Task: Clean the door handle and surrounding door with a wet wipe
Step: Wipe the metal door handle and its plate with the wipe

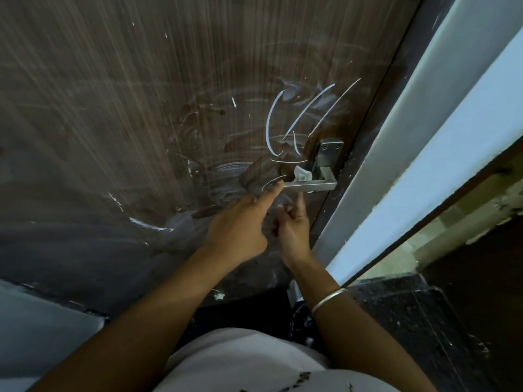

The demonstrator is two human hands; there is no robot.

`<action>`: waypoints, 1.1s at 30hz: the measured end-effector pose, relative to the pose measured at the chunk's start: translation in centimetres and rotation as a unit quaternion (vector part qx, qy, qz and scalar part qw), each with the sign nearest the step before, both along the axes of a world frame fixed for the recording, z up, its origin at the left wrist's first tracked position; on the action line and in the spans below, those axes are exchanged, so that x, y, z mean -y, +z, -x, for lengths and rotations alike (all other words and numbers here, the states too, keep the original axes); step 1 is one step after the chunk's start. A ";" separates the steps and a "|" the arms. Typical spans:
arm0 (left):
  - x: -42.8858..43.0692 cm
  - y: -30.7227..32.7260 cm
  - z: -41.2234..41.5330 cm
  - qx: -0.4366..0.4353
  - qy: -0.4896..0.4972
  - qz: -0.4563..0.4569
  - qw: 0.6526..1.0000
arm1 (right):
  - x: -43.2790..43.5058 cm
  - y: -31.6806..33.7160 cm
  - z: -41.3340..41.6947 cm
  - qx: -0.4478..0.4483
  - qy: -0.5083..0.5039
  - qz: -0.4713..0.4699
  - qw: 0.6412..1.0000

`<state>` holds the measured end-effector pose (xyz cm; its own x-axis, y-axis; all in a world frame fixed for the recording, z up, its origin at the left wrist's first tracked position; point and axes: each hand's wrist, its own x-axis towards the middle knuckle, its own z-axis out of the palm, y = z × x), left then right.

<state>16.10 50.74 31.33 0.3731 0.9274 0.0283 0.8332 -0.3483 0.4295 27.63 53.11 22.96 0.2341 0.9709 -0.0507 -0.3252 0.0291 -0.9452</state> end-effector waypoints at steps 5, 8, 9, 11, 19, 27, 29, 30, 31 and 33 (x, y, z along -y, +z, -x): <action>-0.1 -0.1 0.0 -0.007 0.001 -0.010 1.000 | -1.5 0.5 -1.1 0.268 -0.019 -0.017 0.963; 0.0 -0.1 0.1 -0.008 -0.001 -0.012 1.000 | -1.8 0.1 -1.1 0.325 -0.019 -0.037 0.945; 0.0 0.0 0.1 -0.008 -0.001 -0.011 1.000 | -1.9 0.1 -1.1 0.333 -0.024 -0.038 0.942; 0.0 0.0 0.2 -0.007 -0.002 -0.006 1.000 | -2.6 0.0 -1.7 0.354 -0.039 -0.026 0.934; -0.3 0.0 0.2 -0.005 -0.007 -0.003 1.000 | -1.7 -2.7 -2.3 0.413 -0.032 0.029 0.910; -0.5 -0.3 0.0 -0.003 -0.003 -0.012 1.000 | -3.3 -1.2 -2.5 0.398 -0.082 -0.035 0.913; -0.6 -0.3 0.0 -0.001 -0.001 -0.011 1.000 | -2.8 -2.0 -2.5 0.399 -0.070 -0.021 0.914; -0.5 -0.3 0.0 0.001 0.000 -0.011 1.000 | -2.4 -2.6 -2.5 0.395 -0.056 0.000 0.917; -0.5 -0.3 0.0 0.003 0.001 -0.010 1.000 | -1.9 -3.2 -2.4 0.387 -0.042 0.019 0.921; -0.5 -0.4 0.0 0.007 0.000 -0.011 1.000 | -1.0 -3.8 -2.1 0.340 -0.029 0.026 0.940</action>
